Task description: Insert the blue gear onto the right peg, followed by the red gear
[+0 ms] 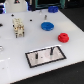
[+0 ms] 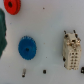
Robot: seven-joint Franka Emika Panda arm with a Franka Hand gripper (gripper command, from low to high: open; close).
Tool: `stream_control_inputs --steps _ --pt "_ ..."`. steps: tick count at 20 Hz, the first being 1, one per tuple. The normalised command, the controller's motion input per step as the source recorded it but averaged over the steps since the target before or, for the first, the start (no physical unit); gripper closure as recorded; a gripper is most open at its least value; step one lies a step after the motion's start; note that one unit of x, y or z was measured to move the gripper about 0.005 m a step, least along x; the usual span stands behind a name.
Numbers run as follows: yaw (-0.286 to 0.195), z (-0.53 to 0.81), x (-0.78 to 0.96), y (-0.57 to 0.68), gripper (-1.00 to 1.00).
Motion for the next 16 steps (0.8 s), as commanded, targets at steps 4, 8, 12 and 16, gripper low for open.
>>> stream_control_inputs --steps 4,8,12,16 --pt "0.000 -0.21 -0.78 0.42 -1.00" --pt "0.000 -0.20 -0.69 0.49 -1.00" --pt "0.000 -0.32 -0.60 0.55 -1.00" --pt "0.000 -0.46 -0.52 0.43 -1.00"
